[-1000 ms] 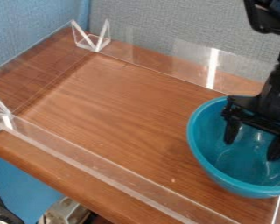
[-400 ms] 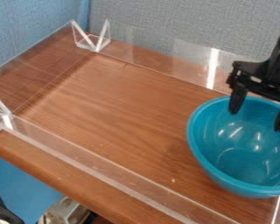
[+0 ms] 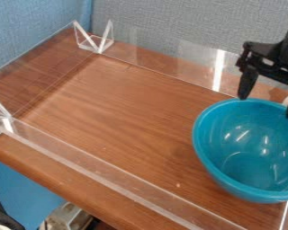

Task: Put the mushroom in the blue bowl

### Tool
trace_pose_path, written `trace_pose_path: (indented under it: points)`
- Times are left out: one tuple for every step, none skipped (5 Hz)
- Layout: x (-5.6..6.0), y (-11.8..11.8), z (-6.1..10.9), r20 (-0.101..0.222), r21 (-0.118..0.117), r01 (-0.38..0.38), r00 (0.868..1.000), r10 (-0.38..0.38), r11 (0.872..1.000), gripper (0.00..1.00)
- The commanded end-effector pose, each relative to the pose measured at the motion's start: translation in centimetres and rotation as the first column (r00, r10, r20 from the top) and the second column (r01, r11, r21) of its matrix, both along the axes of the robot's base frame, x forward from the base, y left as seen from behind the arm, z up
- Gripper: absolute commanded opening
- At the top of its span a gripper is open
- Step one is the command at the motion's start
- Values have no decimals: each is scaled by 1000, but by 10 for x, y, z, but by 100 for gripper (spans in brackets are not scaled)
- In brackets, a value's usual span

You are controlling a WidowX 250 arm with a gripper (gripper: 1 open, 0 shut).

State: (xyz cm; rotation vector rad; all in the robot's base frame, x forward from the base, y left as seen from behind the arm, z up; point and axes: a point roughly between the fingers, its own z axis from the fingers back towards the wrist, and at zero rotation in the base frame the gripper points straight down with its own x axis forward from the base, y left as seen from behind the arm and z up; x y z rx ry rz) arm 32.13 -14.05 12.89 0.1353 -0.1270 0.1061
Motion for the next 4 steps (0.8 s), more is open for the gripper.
trace_pose_path:
  points:
    - [2,-1,45,113,-47,18,994,-13,999,100]
    - [3,-1,49,119,-48,26,993,-20,999,100]
    - [7,-2,43,114,-49,32,993,-26,998,100]
    - [10,-3,38,109,-48,40,993,-34,998,100]
